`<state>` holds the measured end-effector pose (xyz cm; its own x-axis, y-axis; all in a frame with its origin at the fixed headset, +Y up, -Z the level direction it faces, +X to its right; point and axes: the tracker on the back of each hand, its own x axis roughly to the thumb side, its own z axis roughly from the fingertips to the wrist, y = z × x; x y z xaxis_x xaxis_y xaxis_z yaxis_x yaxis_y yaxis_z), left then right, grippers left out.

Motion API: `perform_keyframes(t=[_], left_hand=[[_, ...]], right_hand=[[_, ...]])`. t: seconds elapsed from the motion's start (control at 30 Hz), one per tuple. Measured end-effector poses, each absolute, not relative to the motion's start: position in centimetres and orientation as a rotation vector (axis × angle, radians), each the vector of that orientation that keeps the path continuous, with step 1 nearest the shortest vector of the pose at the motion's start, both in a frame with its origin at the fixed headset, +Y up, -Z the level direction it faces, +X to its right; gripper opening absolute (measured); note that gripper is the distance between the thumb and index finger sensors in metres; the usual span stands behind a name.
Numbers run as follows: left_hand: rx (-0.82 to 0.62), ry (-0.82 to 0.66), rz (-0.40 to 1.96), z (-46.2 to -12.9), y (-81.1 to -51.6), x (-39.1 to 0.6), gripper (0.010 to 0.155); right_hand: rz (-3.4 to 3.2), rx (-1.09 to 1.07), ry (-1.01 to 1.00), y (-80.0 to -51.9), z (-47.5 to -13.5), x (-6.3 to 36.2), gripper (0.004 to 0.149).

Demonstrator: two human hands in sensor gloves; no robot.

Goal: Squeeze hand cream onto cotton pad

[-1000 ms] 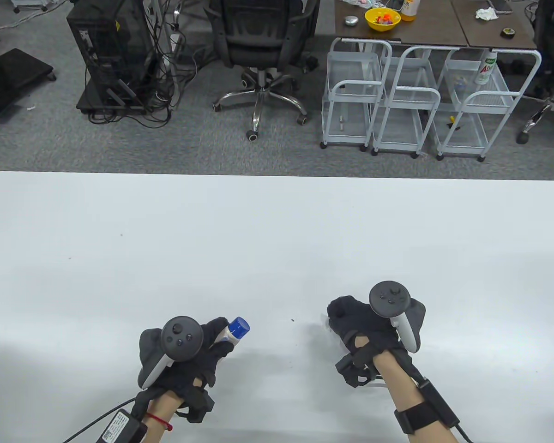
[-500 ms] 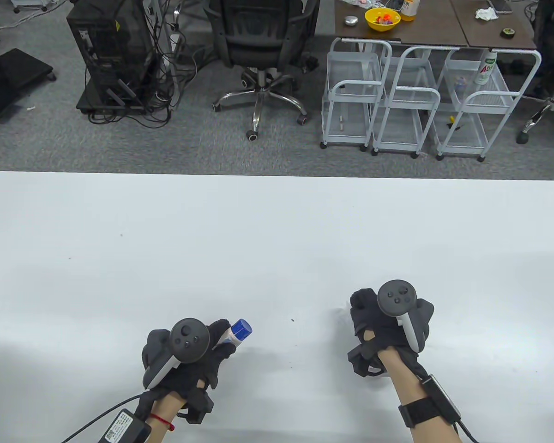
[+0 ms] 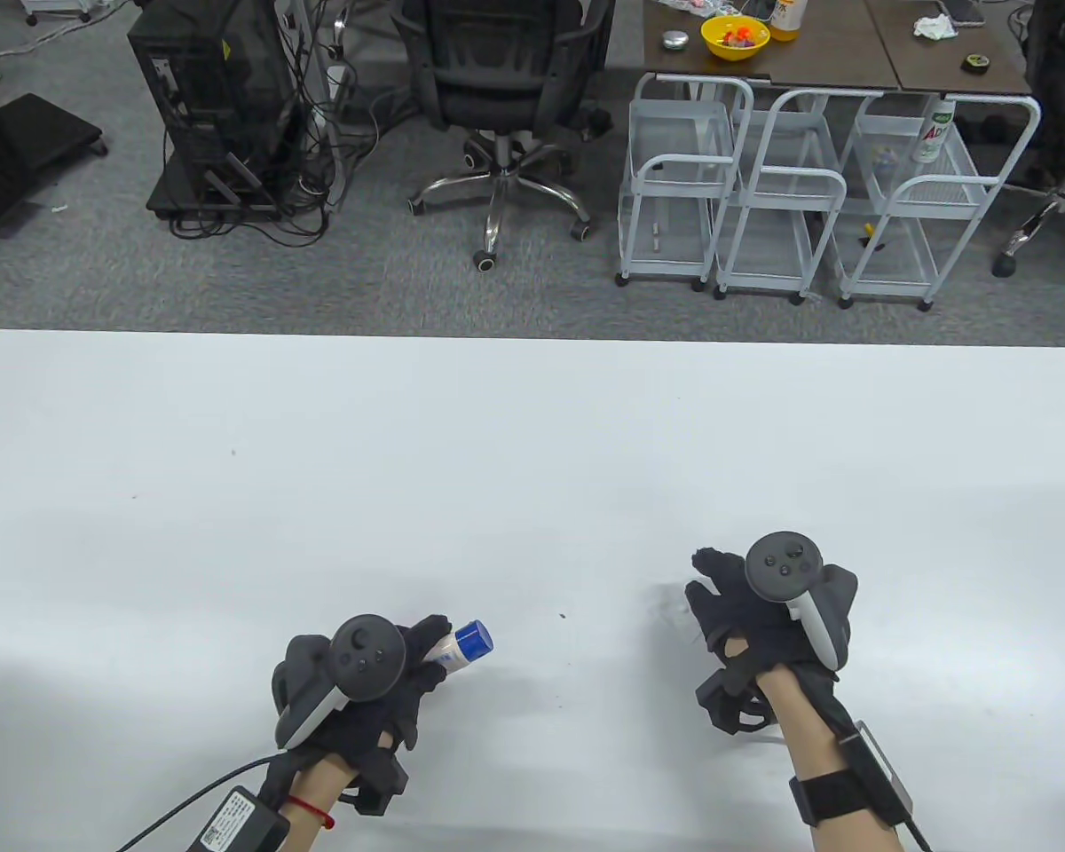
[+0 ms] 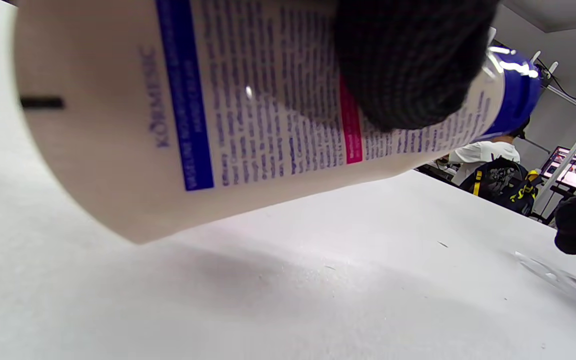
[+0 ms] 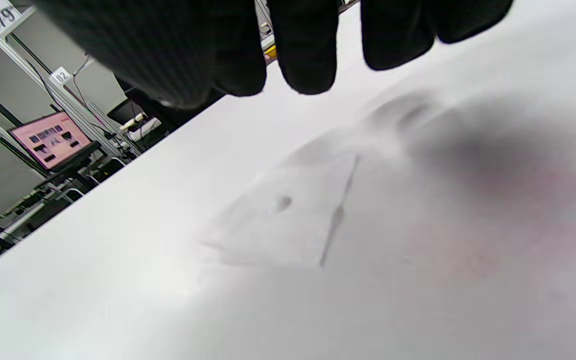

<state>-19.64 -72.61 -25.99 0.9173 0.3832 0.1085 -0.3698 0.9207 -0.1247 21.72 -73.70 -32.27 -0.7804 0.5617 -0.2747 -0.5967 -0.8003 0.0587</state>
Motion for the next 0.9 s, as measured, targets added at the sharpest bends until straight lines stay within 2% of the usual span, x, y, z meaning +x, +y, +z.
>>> perform_keyframes(t=[0.13, 0.3, 0.5, 0.73, 0.9], left_hand=[[-0.043, -0.100, 0.403, -26.4, -72.3, -20.6, 0.054], [0.002, 0.019, 0.355, -27.2, -72.5, -22.5, 0.053], [-0.016, 0.109, 0.296, -28.5, -73.3, -24.2, 0.054], [-0.052, 0.122, 0.154, -29.2, -74.5, -24.3, 0.053], [-0.054, 0.153, 0.060, -29.5, -75.4, -24.2, 0.056]], right_hand=[[2.443, -0.155, 0.279, -72.1, -30.8, 21.0, 0.060], [2.530, -0.023, 0.201, -71.0, -28.1, 19.4, 0.062], [2.646, 0.004, 0.077, -72.3, -25.3, 19.9, 0.065], [2.602, 0.032, 0.063, -74.2, -25.8, 18.7, 0.066], [2.607, 0.064, 0.048, -74.4, -25.8, 18.2, 0.065]])
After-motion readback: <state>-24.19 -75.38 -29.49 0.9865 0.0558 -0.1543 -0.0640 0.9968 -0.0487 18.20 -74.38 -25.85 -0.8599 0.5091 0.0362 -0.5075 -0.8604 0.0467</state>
